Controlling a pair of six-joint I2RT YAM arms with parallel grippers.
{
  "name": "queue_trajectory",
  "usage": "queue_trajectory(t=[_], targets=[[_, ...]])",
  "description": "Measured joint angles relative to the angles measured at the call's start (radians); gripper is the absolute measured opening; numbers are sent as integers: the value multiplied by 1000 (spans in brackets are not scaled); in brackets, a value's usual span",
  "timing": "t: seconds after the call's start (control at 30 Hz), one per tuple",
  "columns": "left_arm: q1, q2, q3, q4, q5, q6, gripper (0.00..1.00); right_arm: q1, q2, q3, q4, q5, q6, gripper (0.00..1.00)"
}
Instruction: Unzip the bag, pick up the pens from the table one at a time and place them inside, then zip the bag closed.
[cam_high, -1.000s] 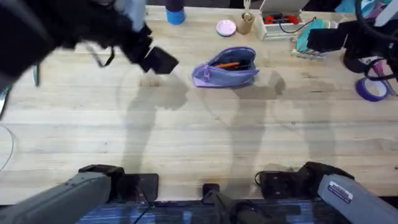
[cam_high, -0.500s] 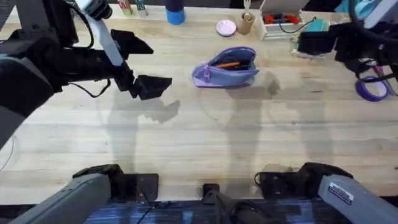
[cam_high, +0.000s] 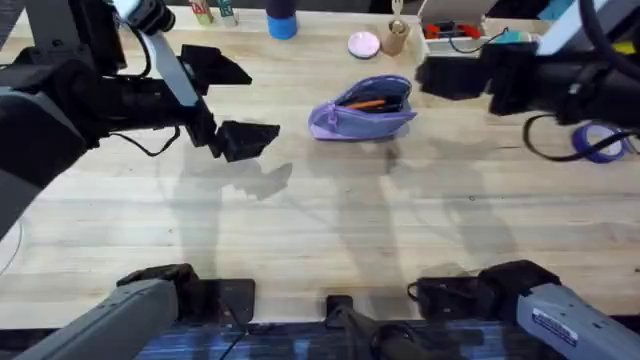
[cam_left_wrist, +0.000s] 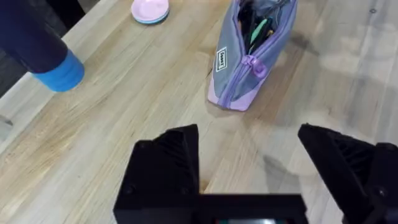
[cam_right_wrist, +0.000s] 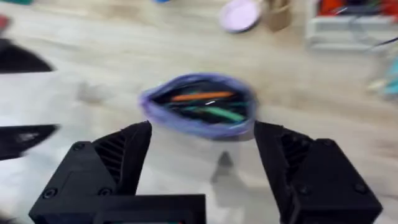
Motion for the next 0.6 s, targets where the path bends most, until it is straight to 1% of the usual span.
queue_trajectory(t=[0.13, 0.3, 0.43, 0.6], targets=[[0, 0, 0, 0, 2, 0, 995, 99, 1, 0, -7, -2, 167, 997], [0, 0, 0, 0, 2, 0, 995, 192, 22, 0, -11, -4, 341, 997], [0, 0, 0, 0, 2, 0, 995, 257, 50, 0, -12, -6, 433, 996], [0, 0, 0, 0, 2, 0, 995, 313, 79, 0, -13, -7, 483, 997]])
